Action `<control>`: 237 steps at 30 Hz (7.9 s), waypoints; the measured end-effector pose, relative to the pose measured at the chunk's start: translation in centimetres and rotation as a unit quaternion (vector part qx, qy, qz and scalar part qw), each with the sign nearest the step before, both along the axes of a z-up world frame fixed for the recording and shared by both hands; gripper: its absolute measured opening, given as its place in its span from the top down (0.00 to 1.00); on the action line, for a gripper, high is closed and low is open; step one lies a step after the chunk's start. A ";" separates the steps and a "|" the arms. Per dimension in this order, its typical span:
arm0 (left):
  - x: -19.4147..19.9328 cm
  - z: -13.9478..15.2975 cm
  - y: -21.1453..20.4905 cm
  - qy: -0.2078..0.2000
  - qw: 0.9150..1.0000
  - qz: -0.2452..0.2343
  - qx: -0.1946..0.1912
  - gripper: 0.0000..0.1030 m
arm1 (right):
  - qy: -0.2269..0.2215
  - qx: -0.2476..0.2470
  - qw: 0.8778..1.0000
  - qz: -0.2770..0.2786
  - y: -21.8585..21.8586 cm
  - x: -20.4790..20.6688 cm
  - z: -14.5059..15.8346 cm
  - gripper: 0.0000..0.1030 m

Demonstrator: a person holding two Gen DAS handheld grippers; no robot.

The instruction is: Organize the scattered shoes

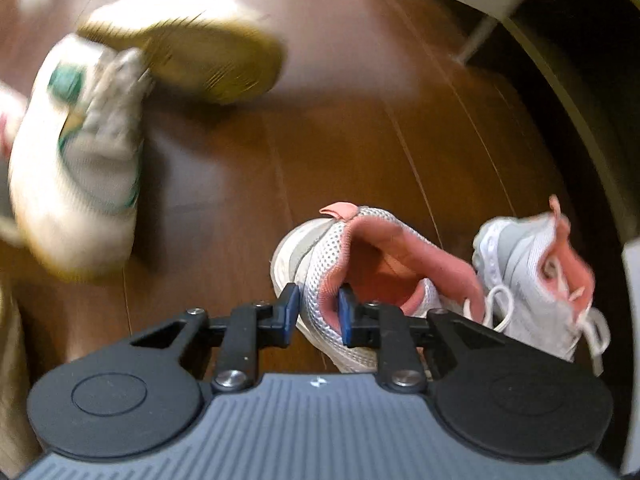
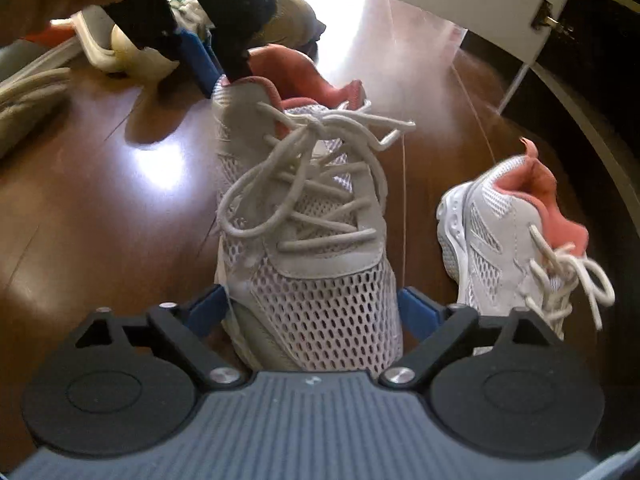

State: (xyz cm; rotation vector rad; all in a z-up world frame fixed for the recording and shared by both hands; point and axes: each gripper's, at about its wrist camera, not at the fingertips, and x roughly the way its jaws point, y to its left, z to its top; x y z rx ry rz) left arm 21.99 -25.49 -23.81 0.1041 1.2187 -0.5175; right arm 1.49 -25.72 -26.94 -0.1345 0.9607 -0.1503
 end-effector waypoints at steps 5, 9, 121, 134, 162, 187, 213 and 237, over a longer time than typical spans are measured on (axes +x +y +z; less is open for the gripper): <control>-0.8 0.0 -3.4 -0.001 0.998 -0.068 -0.007 0.79 | 0.012 -0.004 0.998 -0.067 -0.3 -0.9 0.3 0.21; -2.1 0.1 -6.1 -0.019 0.994 -0.103 -0.007 0.79 | 0.022 0.000 0.993 -0.112 -1.6 -1.8 0.5 0.21; -2.5 17.2 18.2 -0.120 0.986 0.092 -0.070 0.46 | -0.046 0.235 0.968 -0.082 6.2 12.9 15.1 0.84; -6.6 6.2 15.9 -0.002 0.998 0.057 0.024 0.46 | -0.030 0.175 0.972 -0.150 2.1 3.4 6.8 0.12; -9.0 1.0 9.7 -0.008 0.997 -0.054 0.060 0.46 | 0.043 0.047 0.983 -0.173 7.9 3.7 0.9 0.14; -9.4 6.5 39.2 -0.058 0.951 0.252 0.167 0.44 | -0.004 0.136 0.988 0.076 16.7 17.9 10.3 0.15; 18.0 -0.1 39.4 0.049 0.983 0.037 0.171 0.80 | 0.011 0.153 0.985 -0.079 9.9 17.6 6.1 0.16; 2.0 18.0 30.0 0.011 0.994 0.102 0.035 0.87 | -0.121 0.170 0.946 -0.250 -3.5 -0.2 16.9 0.12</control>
